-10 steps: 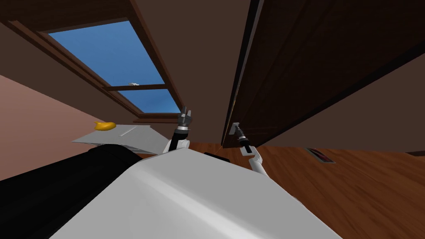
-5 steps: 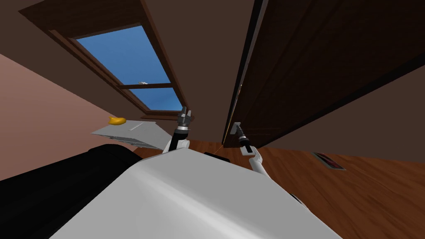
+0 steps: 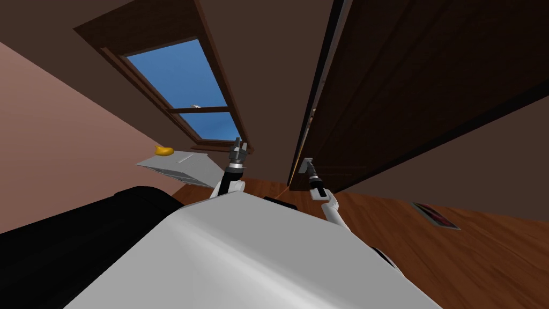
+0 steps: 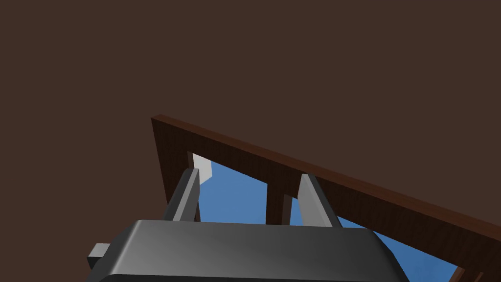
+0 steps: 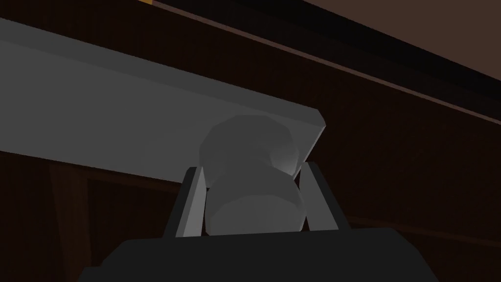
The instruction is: Pull the door open
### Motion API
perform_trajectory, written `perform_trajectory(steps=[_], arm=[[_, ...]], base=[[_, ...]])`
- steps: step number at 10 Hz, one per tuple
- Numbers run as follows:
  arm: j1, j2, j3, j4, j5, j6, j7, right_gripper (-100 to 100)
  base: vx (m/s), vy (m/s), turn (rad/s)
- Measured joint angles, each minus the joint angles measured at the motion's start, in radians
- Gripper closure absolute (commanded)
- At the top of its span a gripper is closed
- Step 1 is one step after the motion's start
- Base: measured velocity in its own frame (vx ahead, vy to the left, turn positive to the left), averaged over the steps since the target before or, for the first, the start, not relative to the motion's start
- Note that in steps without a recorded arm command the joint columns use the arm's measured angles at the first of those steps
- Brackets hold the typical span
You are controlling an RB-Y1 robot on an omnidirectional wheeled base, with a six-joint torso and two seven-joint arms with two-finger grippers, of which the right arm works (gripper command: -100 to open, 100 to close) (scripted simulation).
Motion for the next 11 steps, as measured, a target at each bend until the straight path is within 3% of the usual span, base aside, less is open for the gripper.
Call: perform_trajectory(steps=[4, 11], arm=[[-0.012, -0.006, 0.007, 0.010, -0.088, 0.010, -0.102, 100], [-0.043, -0.010, 0.022, 0.051, -0.235, 0.002, -0.279, 100]], base=[[-0.064, -0.037, 0.096], [-0.069, -0.032, 0.118]])
